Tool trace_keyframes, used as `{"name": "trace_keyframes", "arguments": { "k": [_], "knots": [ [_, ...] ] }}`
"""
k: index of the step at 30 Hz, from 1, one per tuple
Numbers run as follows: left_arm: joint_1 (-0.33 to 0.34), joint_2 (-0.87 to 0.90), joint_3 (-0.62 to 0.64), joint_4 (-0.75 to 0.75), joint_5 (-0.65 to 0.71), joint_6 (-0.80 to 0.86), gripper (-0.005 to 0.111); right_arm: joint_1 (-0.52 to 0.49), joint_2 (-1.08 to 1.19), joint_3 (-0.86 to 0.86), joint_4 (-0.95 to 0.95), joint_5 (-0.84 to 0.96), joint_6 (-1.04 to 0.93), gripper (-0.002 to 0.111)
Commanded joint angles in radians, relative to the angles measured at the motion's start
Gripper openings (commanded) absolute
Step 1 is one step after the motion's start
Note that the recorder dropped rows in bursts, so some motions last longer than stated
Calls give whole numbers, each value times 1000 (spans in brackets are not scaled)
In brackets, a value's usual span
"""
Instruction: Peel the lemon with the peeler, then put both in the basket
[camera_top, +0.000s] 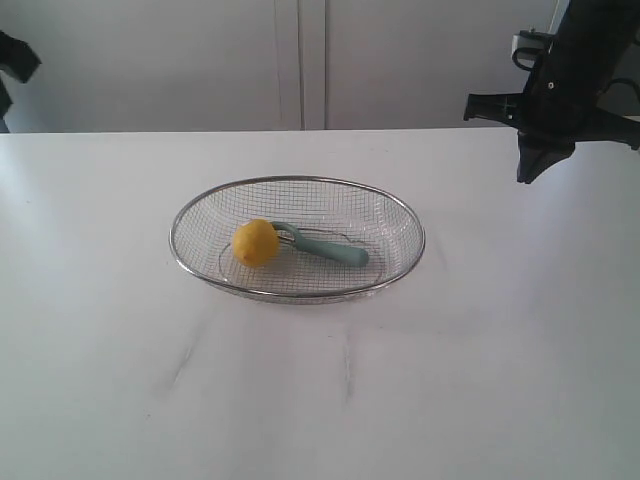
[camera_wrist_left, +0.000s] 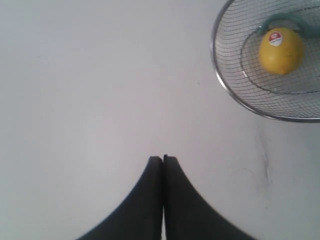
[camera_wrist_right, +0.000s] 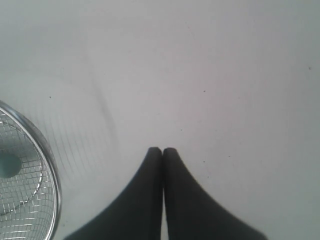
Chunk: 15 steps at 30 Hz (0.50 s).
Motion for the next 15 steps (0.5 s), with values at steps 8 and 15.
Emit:
{"name": "trace_keyframes", "arguments": {
  "k": [8, 15],
  "knots": [
    [185, -317, 293, 14, -112, -125, 0, -6, -11, -1, 0, 2, 4, 0],
    [187, -485, 497, 14, -221, -125, 0, -6, -11, -1, 0, 2, 4, 0]
  ]
}}
